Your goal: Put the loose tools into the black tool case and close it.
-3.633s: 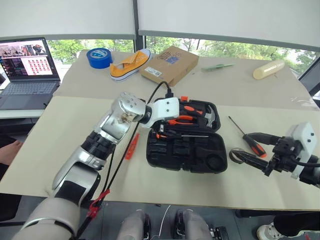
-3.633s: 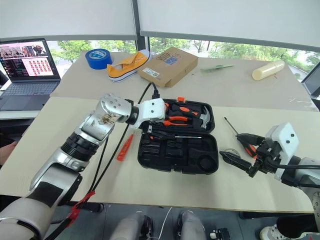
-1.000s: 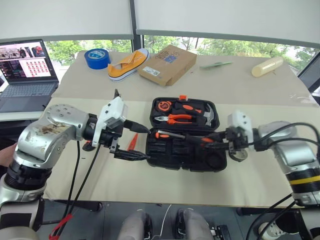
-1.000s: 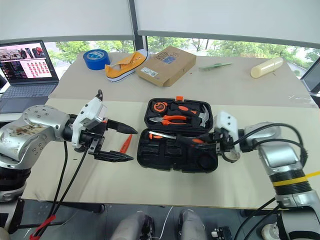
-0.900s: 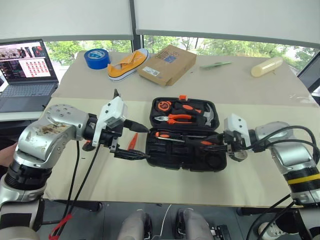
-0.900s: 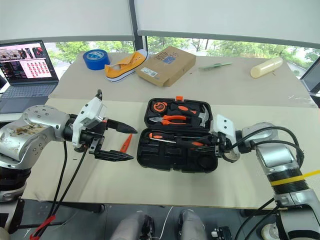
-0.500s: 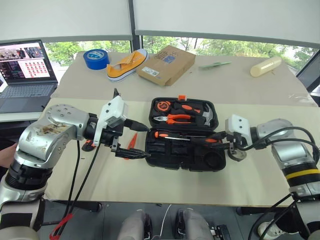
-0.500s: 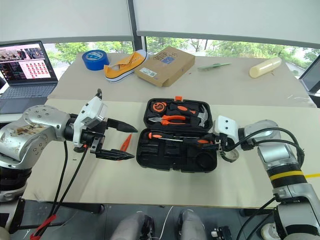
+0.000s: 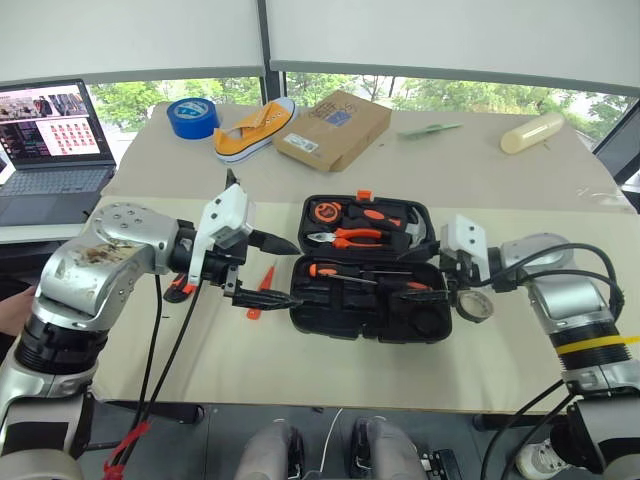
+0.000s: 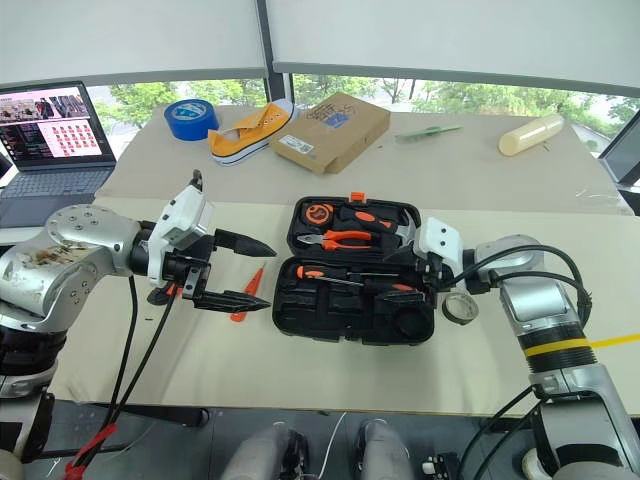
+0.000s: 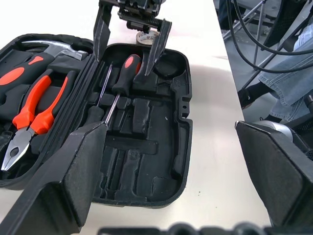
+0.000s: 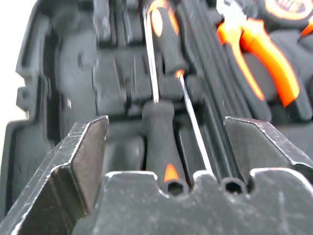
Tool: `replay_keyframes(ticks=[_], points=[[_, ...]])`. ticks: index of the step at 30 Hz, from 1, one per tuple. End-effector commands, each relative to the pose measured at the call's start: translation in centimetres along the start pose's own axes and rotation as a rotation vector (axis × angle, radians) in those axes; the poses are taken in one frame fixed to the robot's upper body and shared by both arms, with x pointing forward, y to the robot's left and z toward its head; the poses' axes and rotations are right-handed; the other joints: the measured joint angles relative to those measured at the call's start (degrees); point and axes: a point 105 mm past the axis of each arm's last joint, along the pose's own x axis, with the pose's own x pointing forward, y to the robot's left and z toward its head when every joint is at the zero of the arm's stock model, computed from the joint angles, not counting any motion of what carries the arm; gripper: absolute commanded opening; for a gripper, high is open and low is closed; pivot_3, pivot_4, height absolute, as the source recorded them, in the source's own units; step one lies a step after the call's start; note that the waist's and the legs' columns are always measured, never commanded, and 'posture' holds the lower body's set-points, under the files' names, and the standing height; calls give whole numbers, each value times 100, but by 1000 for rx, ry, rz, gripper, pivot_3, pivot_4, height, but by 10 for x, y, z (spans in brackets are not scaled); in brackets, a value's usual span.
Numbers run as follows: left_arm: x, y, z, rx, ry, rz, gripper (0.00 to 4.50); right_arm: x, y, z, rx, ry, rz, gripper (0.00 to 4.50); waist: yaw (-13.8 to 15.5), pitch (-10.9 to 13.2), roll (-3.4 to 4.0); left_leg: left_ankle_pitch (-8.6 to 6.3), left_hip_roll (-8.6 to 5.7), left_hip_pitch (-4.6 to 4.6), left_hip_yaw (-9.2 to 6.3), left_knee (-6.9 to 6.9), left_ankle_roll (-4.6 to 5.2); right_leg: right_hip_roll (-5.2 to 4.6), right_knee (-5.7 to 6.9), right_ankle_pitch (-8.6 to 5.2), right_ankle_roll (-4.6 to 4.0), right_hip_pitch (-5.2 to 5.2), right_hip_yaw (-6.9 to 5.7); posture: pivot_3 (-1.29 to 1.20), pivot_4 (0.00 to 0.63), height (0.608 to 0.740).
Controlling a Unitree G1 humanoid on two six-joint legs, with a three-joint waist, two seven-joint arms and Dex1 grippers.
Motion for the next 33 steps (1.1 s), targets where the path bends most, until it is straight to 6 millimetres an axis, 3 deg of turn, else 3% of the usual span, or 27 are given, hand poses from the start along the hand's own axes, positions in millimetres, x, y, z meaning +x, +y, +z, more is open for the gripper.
replay_keyframes(ticks=[1,3,10,12,17,22,27,30,33], points=[[0,2,5,53,3,10,4500,1,0,11,-22,-29,-9,3068,3,0,0,0,0,-1,0,0,0,0,0,0,1,0,0,0,150,731],[0,3,4,56,8,14,4500,6,4,6,-21,-19,1,2250,3,0,0,0,-1,-1,0,0,0,0,-1,0,0,0,-1,0,150,731],[-1,5,3,61,16,22,4500,26,11,-3,-15,28,30,25,-15,0,0,0,0,0,1,0,0,3,1,-1,2,-2,0,0,150,731],[-1,5,3,62,17,24,4500,30,18,-11,-53,80,65,25,-21,0,0,0,0,1,1,-1,0,4,1,-1,2,-2,1,0,150,731],[-2,6,1,61,22,34,4500,37,11,-21,-48,143,-2,25,-39,-2,-4,0,0,17,1,-1,-1,4,2,-14,24,12,4,0,150,731],[-7,7,-3,43,42,80,4500,26,7,4,-22,30,-18,25,-40,-2,-4,1,1,22,0,1,-3,1,9,-13,23,14,9,0,150,731],[-24,8,-18,-12,84,212,4500,-8,-3,49,-19,-143,-78,25,-46,2,1,1,1,0,0,-1,-3,0,7,5,-8,-10,9,0,150,731],[-34,11,-27,-69,110,325,4500,-24,-4,59,2,-174,-107,25,-26,2,0,1,2,-7,-5,-2,-3,0,3,6,-10,-13,5,0,150,731],[-47,10,-44,-171,173,471,4500,-39,10,63,43,-192,-75,25,1,2,0,1,1,-6,-9,-2,-2,-3,1,6,-9,-10,4,0,150,731]])
